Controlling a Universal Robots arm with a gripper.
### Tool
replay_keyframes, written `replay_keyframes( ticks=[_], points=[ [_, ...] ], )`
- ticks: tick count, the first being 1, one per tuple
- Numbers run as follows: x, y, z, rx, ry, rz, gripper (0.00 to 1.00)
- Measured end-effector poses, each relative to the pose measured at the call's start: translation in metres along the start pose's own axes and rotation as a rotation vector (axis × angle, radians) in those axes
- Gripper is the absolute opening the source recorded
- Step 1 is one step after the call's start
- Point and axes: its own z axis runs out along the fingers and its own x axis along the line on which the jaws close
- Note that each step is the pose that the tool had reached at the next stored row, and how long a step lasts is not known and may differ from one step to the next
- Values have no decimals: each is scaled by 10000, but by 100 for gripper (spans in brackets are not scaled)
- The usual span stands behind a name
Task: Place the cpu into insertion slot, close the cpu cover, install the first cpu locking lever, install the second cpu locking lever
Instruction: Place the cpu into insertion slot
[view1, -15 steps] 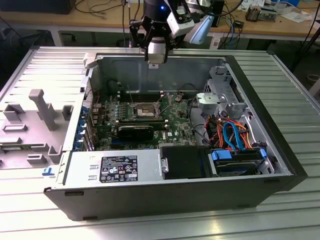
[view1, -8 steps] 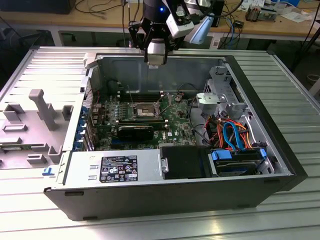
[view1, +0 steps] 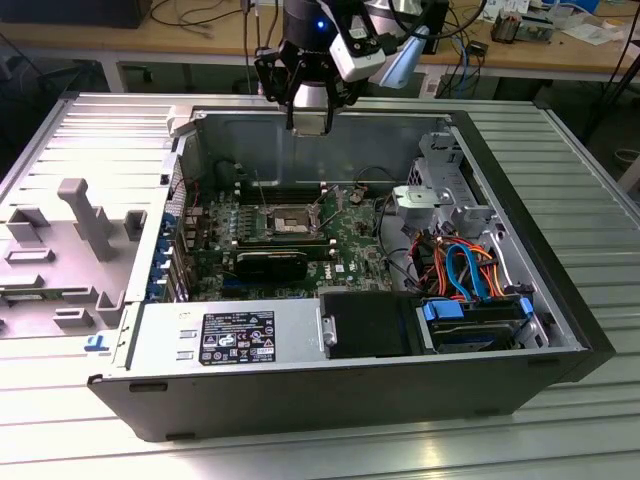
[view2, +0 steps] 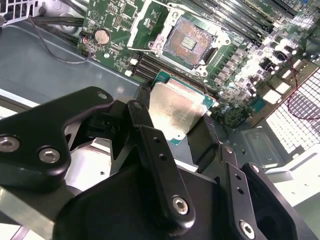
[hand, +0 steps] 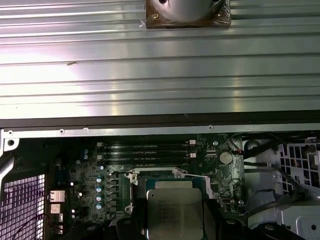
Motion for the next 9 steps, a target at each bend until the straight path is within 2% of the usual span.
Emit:
replay_keyframes(
  ticks=[9],
  points=[
    [26, -48, 31, 0, 0, 1, 55]
  ],
)
